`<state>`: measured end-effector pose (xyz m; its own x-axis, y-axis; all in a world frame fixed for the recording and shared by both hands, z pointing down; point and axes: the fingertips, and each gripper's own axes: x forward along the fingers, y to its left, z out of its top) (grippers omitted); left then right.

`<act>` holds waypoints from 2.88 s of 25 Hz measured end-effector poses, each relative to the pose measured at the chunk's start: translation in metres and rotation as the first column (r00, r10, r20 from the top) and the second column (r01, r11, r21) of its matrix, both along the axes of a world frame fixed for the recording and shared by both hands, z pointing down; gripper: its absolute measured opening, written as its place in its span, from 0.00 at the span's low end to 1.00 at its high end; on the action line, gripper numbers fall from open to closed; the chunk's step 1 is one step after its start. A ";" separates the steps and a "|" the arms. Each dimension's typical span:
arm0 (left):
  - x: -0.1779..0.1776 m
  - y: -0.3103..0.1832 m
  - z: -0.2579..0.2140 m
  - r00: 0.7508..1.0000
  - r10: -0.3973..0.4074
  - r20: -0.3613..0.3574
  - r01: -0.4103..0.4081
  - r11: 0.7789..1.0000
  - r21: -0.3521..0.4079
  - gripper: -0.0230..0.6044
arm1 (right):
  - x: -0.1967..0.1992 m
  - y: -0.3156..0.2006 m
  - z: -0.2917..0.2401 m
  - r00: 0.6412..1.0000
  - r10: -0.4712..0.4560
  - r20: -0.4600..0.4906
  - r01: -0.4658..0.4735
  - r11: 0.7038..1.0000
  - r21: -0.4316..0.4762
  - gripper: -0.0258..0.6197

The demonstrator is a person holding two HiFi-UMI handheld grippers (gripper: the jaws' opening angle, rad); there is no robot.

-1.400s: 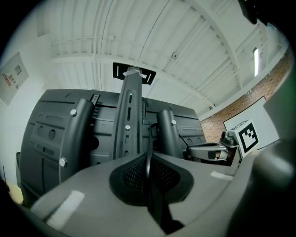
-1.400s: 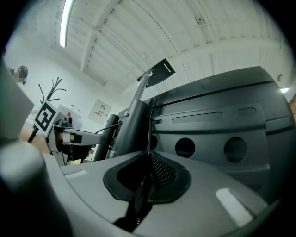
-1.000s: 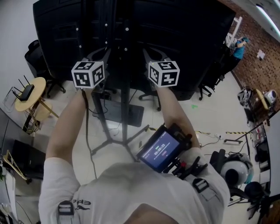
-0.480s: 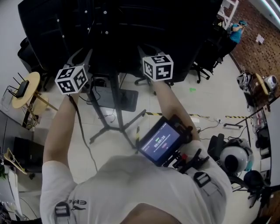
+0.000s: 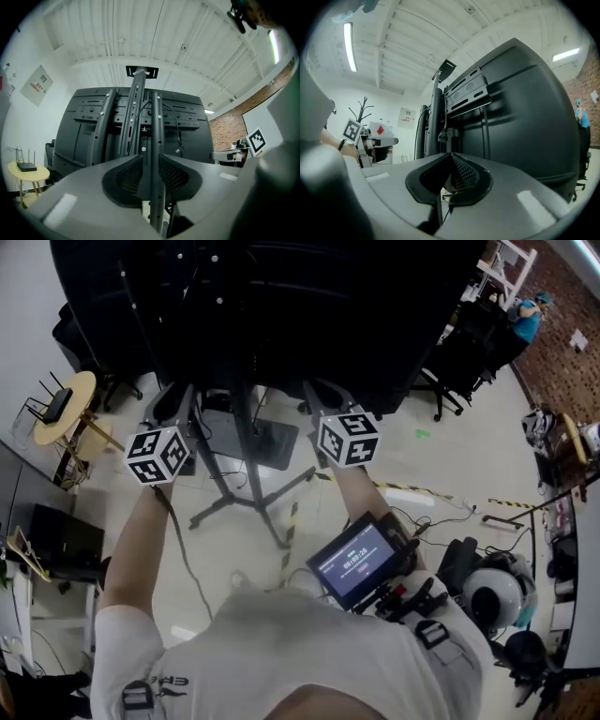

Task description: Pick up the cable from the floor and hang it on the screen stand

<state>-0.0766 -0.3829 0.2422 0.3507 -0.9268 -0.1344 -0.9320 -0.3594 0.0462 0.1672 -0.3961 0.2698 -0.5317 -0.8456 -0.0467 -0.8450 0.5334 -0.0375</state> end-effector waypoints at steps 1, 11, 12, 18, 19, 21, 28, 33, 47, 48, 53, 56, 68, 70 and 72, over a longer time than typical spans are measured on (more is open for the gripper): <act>0.002 0.006 0.005 1.000 -0.005 0.003 0.005 1.000 -0.003 0.21 | 0.000 0.006 0.006 1.000 -0.009 0.011 0.009 1.000 -0.005 0.07; 0.017 0.085 0.052 1.000 -0.015 -0.010 0.015 1.000 0.019 0.08 | -0.032 0.080 0.055 0.992 -0.113 0.052 0.116 0.992 -0.057 0.06; 0.018 0.092 0.058 1.000 -0.009 -0.014 0.009 1.000 0.014 0.07 | -0.036 0.088 0.060 0.992 -0.116 0.056 0.119 0.991 -0.062 0.06; 0.012 0.137 0.100 0.998 0.030 -0.056 -0.032 0.998 -0.045 0.05 | -0.058 0.142 0.083 0.984 -0.111 0.142 0.124 0.989 -0.080 0.06; 0.009 0.146 0.106 0.998 0.034 -0.051 -0.036 0.998 -0.049 0.04 | -0.062 0.153 0.087 0.982 -0.110 0.150 0.124 0.989 -0.084 0.06; 0.003 0.163 0.115 0.999 0.040 -0.033 -0.042 0.998 -0.048 0.04 | -0.068 0.171 0.095 0.981 -0.104 0.160 0.120 0.988 -0.093 0.06; -0.023 0.199 0.138 0.999 0.043 -0.009 -0.044 0.997 -0.060 0.04 | -0.072 0.213 0.112 0.989 -0.061 0.135 0.076 0.991 -0.107 0.06; -0.039 0.203 0.143 0.999 0.035 -0.003 -0.036 0.997 -0.066 0.04 | -0.069 0.217 0.114 0.991 -0.020 0.130 0.034 0.994 -0.106 0.06; -0.044 0.194 0.134 0.999 0.045 -0.003 -0.045 0.997 -0.057 0.04 | -0.067 0.210 0.104 0.997 0.028 0.074 -0.022 0.996 -0.081 0.06; -0.044 0.194 0.133 0.999 0.046 -0.003 -0.046 0.997 -0.056 0.04 | -0.067 0.210 0.104 0.997 0.030 0.070 -0.024 0.996 -0.081 0.06; -0.045 0.192 0.131 0.999 0.047 -0.010 -0.048 0.997 -0.056 0.04 | -0.066 0.210 0.105 0.997 0.032 0.066 -0.027 0.996 -0.084 0.06; -0.046 0.191 0.131 0.999 0.043 -0.014 -0.044 0.998 -0.056 0.04 | -0.066 0.210 0.105 0.997 0.031 0.064 -0.026 0.996 -0.085 0.06; -0.053 0.191 0.130 0.999 0.028 -0.037 -0.030 0.998 -0.052 0.04 | -0.075 0.207 0.103 0.998 0.017 0.057 -0.012 0.997 -0.080 0.06; -0.056 0.188 0.126 0.999 0.023 -0.042 -0.025 0.999 -0.044 0.04 | -0.078 0.203 0.099 0.998 0.010 0.054 -0.006 0.997 -0.071 0.06; -0.059 0.184 0.121 0.999 0.017 -0.049 -0.019 0.999 -0.032 0.04 | -0.082 0.198 0.094 0.999 0.001 0.051 0.002 0.998 -0.059 0.06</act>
